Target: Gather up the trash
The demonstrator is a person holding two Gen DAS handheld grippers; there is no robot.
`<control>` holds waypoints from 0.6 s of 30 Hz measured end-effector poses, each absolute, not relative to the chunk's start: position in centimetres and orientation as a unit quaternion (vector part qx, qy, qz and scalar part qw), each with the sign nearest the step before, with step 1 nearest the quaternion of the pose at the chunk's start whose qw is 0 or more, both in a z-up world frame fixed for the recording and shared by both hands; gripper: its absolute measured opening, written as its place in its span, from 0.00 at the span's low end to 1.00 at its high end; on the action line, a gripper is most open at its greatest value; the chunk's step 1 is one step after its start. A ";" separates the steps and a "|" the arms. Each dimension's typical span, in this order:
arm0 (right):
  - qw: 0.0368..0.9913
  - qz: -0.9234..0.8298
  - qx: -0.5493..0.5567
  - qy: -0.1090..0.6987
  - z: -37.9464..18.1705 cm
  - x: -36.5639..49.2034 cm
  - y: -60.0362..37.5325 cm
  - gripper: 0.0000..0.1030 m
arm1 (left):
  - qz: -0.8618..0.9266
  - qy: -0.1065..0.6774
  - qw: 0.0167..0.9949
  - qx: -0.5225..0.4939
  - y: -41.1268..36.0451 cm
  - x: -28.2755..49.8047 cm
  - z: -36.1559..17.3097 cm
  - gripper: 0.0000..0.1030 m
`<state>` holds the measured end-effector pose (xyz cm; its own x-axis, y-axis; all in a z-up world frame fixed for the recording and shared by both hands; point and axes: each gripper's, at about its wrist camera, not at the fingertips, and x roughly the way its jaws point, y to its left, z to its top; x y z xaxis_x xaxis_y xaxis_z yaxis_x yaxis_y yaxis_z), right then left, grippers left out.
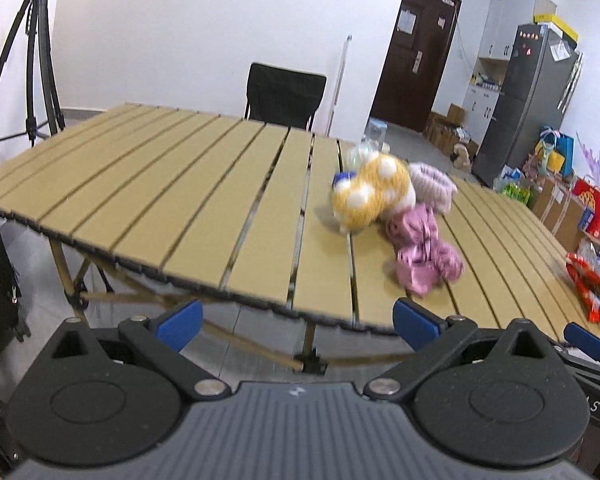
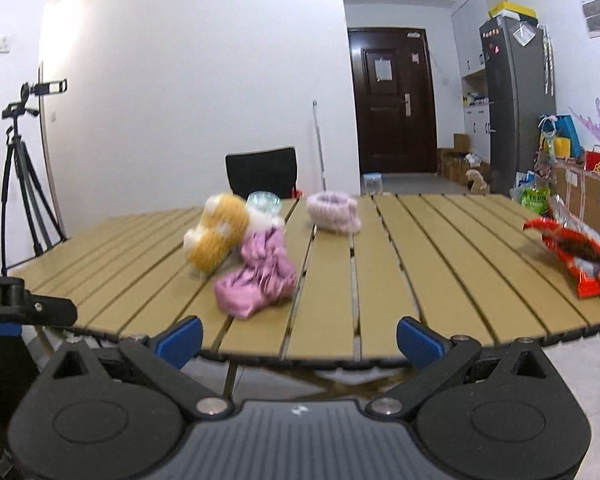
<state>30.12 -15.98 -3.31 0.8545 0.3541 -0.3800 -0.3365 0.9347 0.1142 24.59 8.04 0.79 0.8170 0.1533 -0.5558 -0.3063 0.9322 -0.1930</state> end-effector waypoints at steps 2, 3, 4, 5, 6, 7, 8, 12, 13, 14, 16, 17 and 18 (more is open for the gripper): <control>0.964 0.178 0.024 0.194 -3.0 30.8 -16.0 1.00 | 0.124 0.270 0.945 -0.138 8.2 25.2 1.4 1.00; 0.966 0.176 0.024 0.189 -2.7 31.3 -16.0 1.00 | 0.125 0.268 0.945 -0.138 8.3 25.6 1.6 1.00; 0.967 0.174 0.023 0.186 -2.7 31.6 -15.9 1.00 | 0.126 0.267 0.945 -0.138 8.4 26.0 1.8 1.00; 0.968 0.172 0.020 0.183 -2.5 32.0 -15.8 1.00 | 0.128 0.266 0.945 -0.139 8.5 26.4 1.9 1.00; 0.969 0.170 0.016 0.180 -2.4 32.4 -15.7 1.00 | 0.129 0.265 0.945 -0.140 8.7 26.8 2.0 1.00; 0.970 0.168 0.015 0.177 -2.3 32.7 -15.6 1.00 | 0.131 0.265 0.945 -0.140 8.8 27.2 2.1 1.00; 0.970 0.167 0.017 0.175 -2.2 33.1 -15.6 1.00 | 0.133 0.265 0.945 -0.139 8.9 27.5 2.2 1.00; 0.973 0.162 0.030 0.162 -2.1 34.4 -15.2 1.00 | 0.136 0.266 0.945 -0.132 9.2 28.8 2.3 1.00; 0.974 0.156 0.026 0.161 -2.3 34.9 -15.0 1.00 | 0.136 0.267 0.945 -0.131 9.3 29.0 2.2 1.00; 0.975 0.152 0.022 0.162 -2.4 35.3 -14.8 1.00 | 0.137 0.269 0.944 -0.130 9.5 29.4 2.0 1.00; 0.974 0.152 0.022 0.166 -2.9 36.3 -14.5 1.00 | 0.139 0.273 0.943 -0.133 9.9 30.0 1.8 1.00; 0.973 0.156 0.025 0.171 -3.2 36.9 -14.3 1.00 | 0.140 0.275 0.941 -0.134 10.1 30.4 1.6 1.00; 0.971 0.160 0.027 0.174 -3.5 37.3 -14.0 1.00 | 0.142 0.278 0.940 -0.137 10.4 30.5 1.5 1.00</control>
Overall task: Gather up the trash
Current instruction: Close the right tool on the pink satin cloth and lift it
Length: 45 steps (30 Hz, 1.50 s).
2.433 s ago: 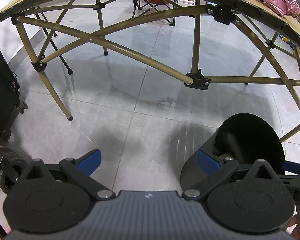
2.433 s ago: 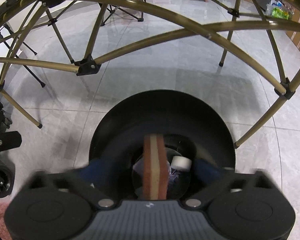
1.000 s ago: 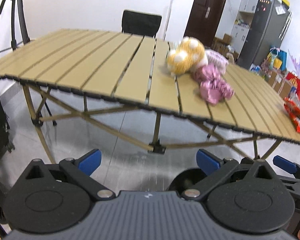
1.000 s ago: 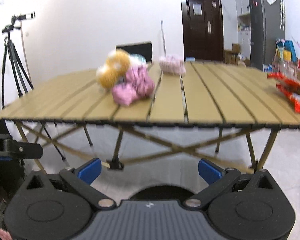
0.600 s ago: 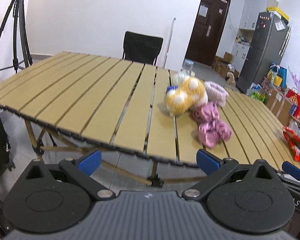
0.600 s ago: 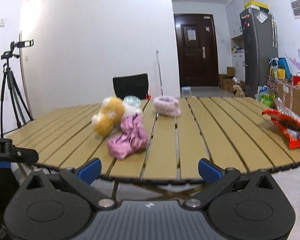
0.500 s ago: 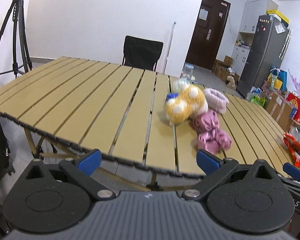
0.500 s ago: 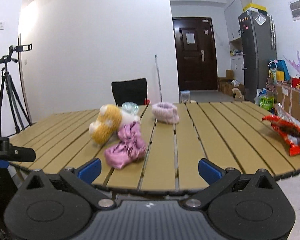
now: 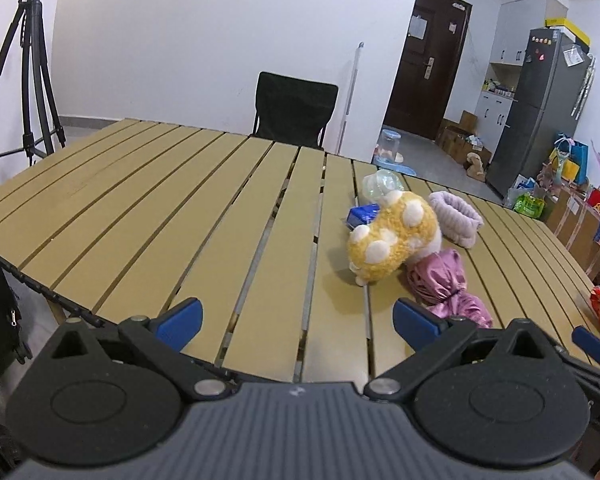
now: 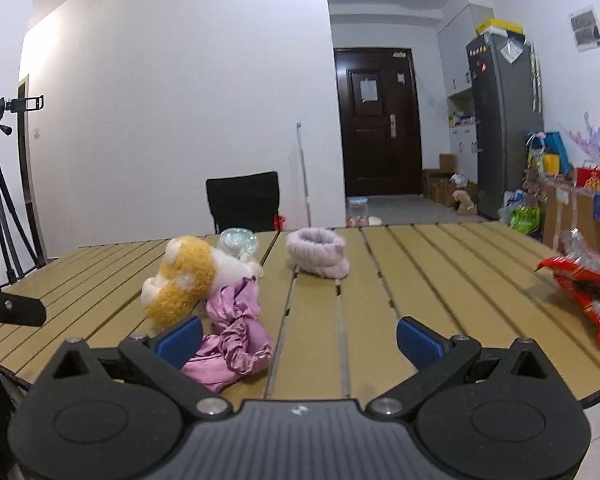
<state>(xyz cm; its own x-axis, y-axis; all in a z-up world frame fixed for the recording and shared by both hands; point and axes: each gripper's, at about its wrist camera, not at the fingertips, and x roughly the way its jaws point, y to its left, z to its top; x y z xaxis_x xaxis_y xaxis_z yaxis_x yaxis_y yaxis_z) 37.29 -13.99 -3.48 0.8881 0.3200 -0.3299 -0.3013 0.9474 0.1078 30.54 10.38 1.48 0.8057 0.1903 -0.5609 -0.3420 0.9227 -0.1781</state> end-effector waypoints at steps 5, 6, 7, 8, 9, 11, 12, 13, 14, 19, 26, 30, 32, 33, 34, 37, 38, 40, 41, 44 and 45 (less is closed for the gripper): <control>0.969 0.169 0.014 0.179 -4.6 38.7 -11.9 1.00 | 0.143 0.290 0.935 -0.144 11.2 32.1 0.9 1.00; 0.969 0.169 0.012 0.179 -4.7 39.0 -11.5 1.00 | 0.142 0.291 0.935 -0.144 11.3 32.4 0.9 1.00; 0.969 0.168 0.011 0.179 -4.8 39.4 -11.2 1.00 | 0.142 0.292 0.935 -0.145 11.4 32.7 0.8 1.00; 0.969 0.166 0.009 0.181 -5.0 39.9 -10.7 1.00 | 0.143 0.293 0.934 -0.145 11.5 33.0 0.7 1.00; 0.969 0.164 0.006 0.185 -5.1 40.4 -10.4 1.00 | 0.144 0.294 0.934 -0.145 11.6 33.2 0.6 1.00; 0.967 0.161 0.000 0.199 -5.4 41.4 -9.8 1.00 | 0.146 0.296 0.932 -0.148 11.8 33.8 0.4 1.00; 0.966 0.161 0.000 0.204 -5.5 41.8 -9.5 1.00 | 0.148 0.298 0.931 -0.149 11.9 34.1 0.4 1.00; 0.965 0.160 0.000 0.210 -5.6 42.3 -9.3 1.00 | 0.151 0.298 0.930 -0.151 12.0 34.3 0.3 1.00; 0.964 0.158 0.000 0.215 -5.7 42.8 -9.2 1.00 | 0.153 0.298 0.930 -0.155 12.2 34.5 0.2 1.00; 0.959 0.134 0.006 0.249 -6.5 45.0 -8.3 1.00 | 0.166 0.305 0.924 -0.158 12.7 35.2 -0.5 1.00; 0.951 0.146 0.011 0.271 -7.4 46.4 -7.1 0.86 | 0.175 0.313 0.920 -0.159 13.4 35.4 -1.1 1.00; 0.952 0.152 0.002 0.266 -7.3 46.3 -6.5 0.67 | 0.178 0.315 0.918 -0.160 13.9 35.2 -1.3 1.00; 0.952 0.154 -0.001 0.263 -7.2 46.2 -6.2 0.57 | 0.179 0.315 0.918 -0.162 14.2 35.1 -1.4 1.00; 0.953 0.156 -0.001 0.261 -7.2 46.1 -6.2 0.47 | 0.179 0.315 0.918 -0.163 14.2 35.0 -1.3 1.00; 0.952 0.161 0.002 0.260 -7.2 46.0 -6.1 0.42 | 0.179 0.314 0.918 -0.163 14.3 34.9 -1.3 1.00; 0.951 0.168 0.009 0.258 -7.2 45.7 -6.4 0.36 | 0.178 0.311 0.919 -0.163 14.2 34.7 -1.2 1.00; 0.952 0.168 0.008 0.256 -7.2 45.6 -6.5 0.34 | 0.177 0.311 0.920 -0.163 14.2 34.7 -1.1 1.00; 0.952 0.170 0.012 0.253 -7.1 45.4 -6.8 0.30 | 0.175 0.310 0.920 -0.163 14.2 34.9 -1.1 1.00; 0.952 0.172 0.016 0.252 -7.0 45.3 -6.9 0.30 | 0.175 0.310 0.920 -0.162 14.2 34.9 -1.1 1.00; 0.953 0.170 0.019 0.248 -7.0 45.1 -7.3 0.28 | 0.172 0.307 0.922 -0.163 14.0 35.0 -0.9 1.00; 0.954 0.170 0.021 0.246 -6.9 45.0 -7.5 0.28 | 0.171 0.306 0.922 -0.162 13.9 35.0 -0.9 1.00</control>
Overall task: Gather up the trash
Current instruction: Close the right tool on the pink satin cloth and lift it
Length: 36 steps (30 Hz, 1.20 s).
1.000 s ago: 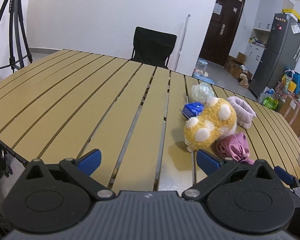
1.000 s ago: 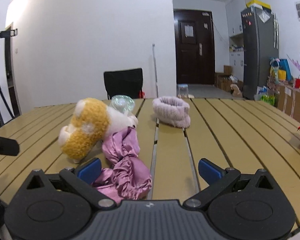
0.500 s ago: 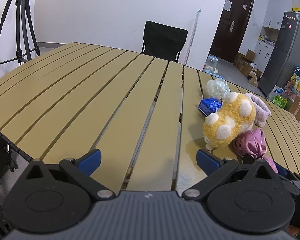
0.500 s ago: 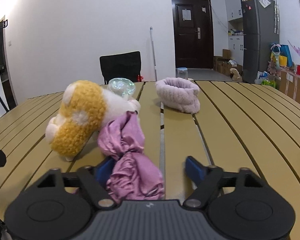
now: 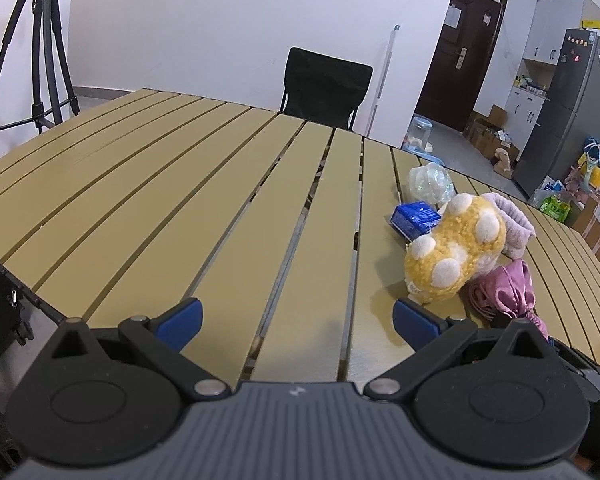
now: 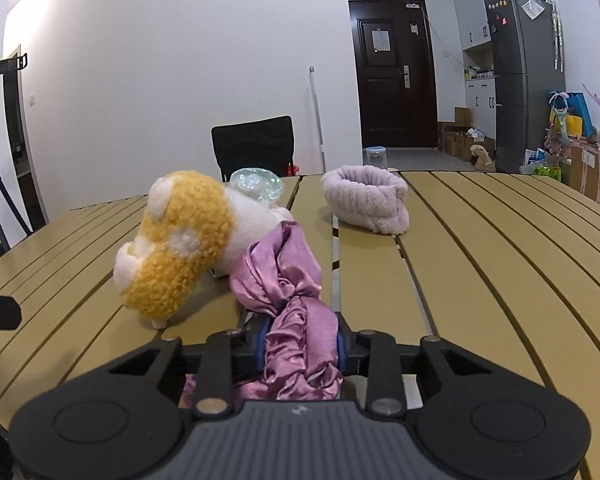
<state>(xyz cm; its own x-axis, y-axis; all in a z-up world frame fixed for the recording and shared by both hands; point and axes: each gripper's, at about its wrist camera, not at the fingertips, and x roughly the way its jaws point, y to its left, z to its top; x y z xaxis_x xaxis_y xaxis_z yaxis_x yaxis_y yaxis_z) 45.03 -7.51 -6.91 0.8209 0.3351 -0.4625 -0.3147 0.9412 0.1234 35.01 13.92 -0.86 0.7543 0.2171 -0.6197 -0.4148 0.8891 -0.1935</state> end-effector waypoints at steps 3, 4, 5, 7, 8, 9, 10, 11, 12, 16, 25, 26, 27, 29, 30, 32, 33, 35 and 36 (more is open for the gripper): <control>0.956 0.166 0.026 0.239 -6.7 44.9 -8.2 0.27 | 0.169 0.303 0.924 -0.161 13.6 35.0 -0.6 1.00; 0.957 0.164 0.027 0.236 -6.6 44.8 -8.4 0.27 | 0.169 0.302 0.924 -0.161 13.5 35.1 -0.6 1.00; 0.958 0.161 0.030 0.234 -6.5 44.8 -8.8 0.27 | 0.169 0.301 0.925 -0.161 13.5 35.1 -0.5 1.00; 0.960 0.156 0.039 0.229 -6.2 44.7 -9.6 0.26 | 0.169 0.298 0.926 -0.161 13.3 35.1 -0.3 1.00; 0.961 0.152 0.042 0.226 -6.1 44.6 -10.0 0.26 | 0.169 0.296 0.926 -0.162 13.2 35.2 -0.2 1.00; 0.962 0.148 0.045 0.223 -6.0 44.5 -10.4 0.26 | 0.169 0.294 0.927 -0.163 13.2 35.2 -0.1 1.00; 0.963 0.146 0.049 0.220 -5.9 44.3 -10.9 0.26 | 0.168 0.292 0.927 -0.162 13.1 35.3 -0.1 1.00; 0.964 0.143 0.052 0.217 -5.7 44.2 -11.4 0.26 | 0.167 0.290 0.928 -0.161 12.9 35.4 0.0 1.00; 0.966 0.139 0.055 0.213 -5.5 44.1 -11.9 0.26 | 0.166 0.289 0.929 -0.161 12.8 35.4 0.1 1.00; 0.969 0.125 0.063 0.205 -5.1 43.9 -13.7 0.26 | 0.158 0.284 0.933 -0.156 11.9 36.0 0.3 1.00; 0.973 0.093 0.088 0.191 -4.7 43.8 -18.4 0.26 | 0.120 0.276 0.947 -0.111 8.9 38.4 0.2 1.00; 0.974 0.091 0.090 0.188 -4.6 43.7 -18.8 0.26 | 0.115 0.274 0.949 -0.106 8.4 38.7 0.1 1.00; 0.975 0.087 0.091 0.185 -4.6 43.6 -19.3 0.26 | 0.110 0.274 0.950 -0.103 8.0 39.1 0.0 1.00; 0.976 0.081 0.093 0.182 -4.6 43.4 -20.2 0.26 | 0.101 0.274 0.951 -0.100 7.4 39.8 -0.2 1.00; 0.976 0.077 0.093 0.180 -4.6 43.3 -20.6 0.26 | 0.096 0.272 0.952 -0.099 7.1 40.2 -0.4 1.00; 0.977 0.072 0.094 0.178 -4.7 43.3 -21.3 0.26 | 0.091 0.269 0.954 -0.092 6.5 40.9 -0.6 1.00; 0.977 0.070 0.095 0.177 -4.8 43.3 -21.7 0.26 | 0.089 0.268 0.956 -0.084 6.1 41.3 -0.8 1.00; 0.978 0.065 0.092 0.177 -4.8 43.3 -22.2 0.26 | 0.083 0.267 0.958 -0.070 5.4 42.0 -1.1 1.00; 0.978 0.063 0.092 0.176 -4.8 43.3 -22.4 0.26 | 0.081 0.268 0.958 -0.063 5.2 42.4 -1.2 1.00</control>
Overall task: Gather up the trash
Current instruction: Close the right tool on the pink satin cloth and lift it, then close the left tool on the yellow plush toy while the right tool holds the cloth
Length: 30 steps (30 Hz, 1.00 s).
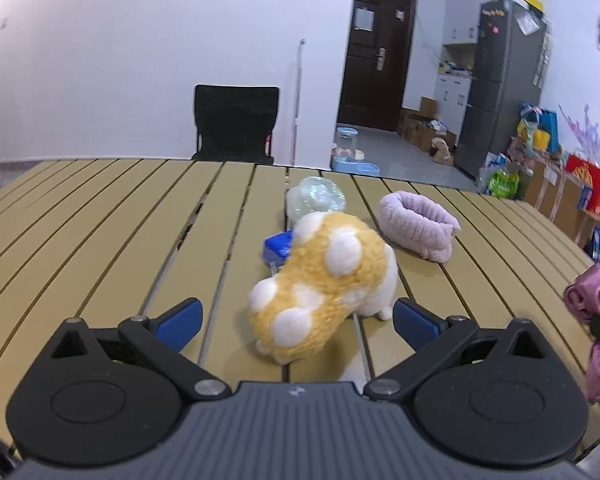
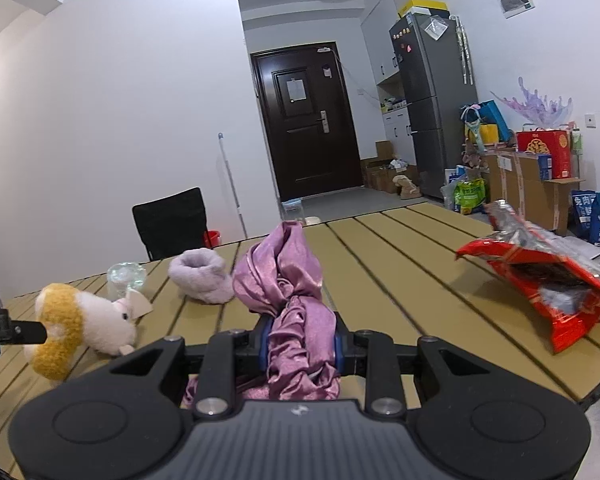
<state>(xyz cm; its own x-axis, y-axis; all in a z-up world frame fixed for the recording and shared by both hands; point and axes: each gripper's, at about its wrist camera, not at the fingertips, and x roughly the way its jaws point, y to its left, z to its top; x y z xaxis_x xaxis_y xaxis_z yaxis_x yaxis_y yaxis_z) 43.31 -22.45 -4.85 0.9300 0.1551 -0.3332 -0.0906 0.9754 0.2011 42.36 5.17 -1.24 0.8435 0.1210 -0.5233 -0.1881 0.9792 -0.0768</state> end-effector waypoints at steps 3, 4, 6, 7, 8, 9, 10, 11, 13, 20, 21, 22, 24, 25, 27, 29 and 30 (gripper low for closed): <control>0.979 0.056 0.091 0.176 -5.0 43.3 -23.4 0.26 | 0.077 0.267 0.959 -0.045 4.7 43.7 -1.9 1.00; 0.979 0.054 0.091 0.175 -5.1 43.2 -23.6 0.26 | 0.073 0.266 0.960 -0.043 4.6 44.1 -2.0 1.00; 0.979 0.050 0.089 0.175 -5.2 43.3 -24.0 0.26 | 0.065 0.263 0.962 -0.043 4.4 44.8 -2.2 1.00; 0.980 0.049 0.088 0.174 -5.3 43.2 -24.1 0.26 | 0.063 0.262 0.962 -0.043 4.3 45.3 -2.3 1.00; 0.980 0.047 0.086 0.173 -5.3 43.2 -24.2 0.26 | 0.060 0.260 0.963 -0.045 4.3 45.7 -2.5 1.00; 0.980 0.046 0.084 0.172 -5.3 43.2 -24.3 0.26 | 0.057 0.260 0.963 -0.047 4.2 46.1 -2.6 1.00; 0.981 0.045 0.082 0.172 -5.3 43.2 -24.2 0.26 | 0.054 0.259 0.963 -0.049 4.3 46.4 -2.8 1.00; 0.981 0.045 0.081 0.172 -5.3 43.2 -24.2 0.26 | 0.052 0.259 0.963 -0.052 4.4 46.8 -2.9 1.00; 0.981 0.045 0.078 0.173 -5.4 43.3 -24.0 0.26 | 0.051 0.260 0.963 -0.056 4.4 47.3 -3.1 1.00; 0.980 0.052 0.074 0.178 -5.7 43.4 -23.6 0.26 | 0.042 0.268 0.960 -0.067 4.8 48.0 -3.6 0.88; 0.980 0.053 0.074 0.178 -5.7 43.4 -23.6 0.26 | 0.045 0.269 0.960 -0.065 4.8 48.0 -3.7 0.83; 0.980 0.054 0.073 0.178 -5.7 43.3 -23.6 0.26 | 0.042 0.267 0.961 -0.065 4.9 47.9 -3.7 0.80; 0.980 0.055 0.074 0.176 -5.6 43.1 -23.5 0.26 | 0.027 0.261 0.963 -0.065 4.9 47.6 -3.5 0.70; 0.980 0.055 0.074 0.175 -5.6 43.1 -23.5 0.26 | 0.020 0.260 0.963 -0.067 4.9 47.5 -3.4 0.64; 0.980 0.057 0.075 0.174 -5.5 43.1 -23.7 0.26 | 0.018 0.257 0.964 -0.062 4.7 47.2 -3.3 0.61; 0.980 0.058 0.076 0.174 -5.5 43.1 -23.7 0.26 | 0.019 0.254 0.966 -0.053 4.4 47.0 -3.3 0.60; 0.980 0.059 0.076 0.174 -5.4 43.0 -23.7 0.26 | 0.019 0.252 0.966 -0.051 4.3 46.8 -3.2 0.59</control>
<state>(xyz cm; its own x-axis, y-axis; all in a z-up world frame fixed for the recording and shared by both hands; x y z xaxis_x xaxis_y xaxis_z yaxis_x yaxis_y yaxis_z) 43.05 -23.66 -5.45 0.9324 0.1424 -0.3322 -0.0893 0.9814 0.1701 46.80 4.31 -3.18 0.8721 0.0114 -0.4893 -0.0628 0.9941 -0.0888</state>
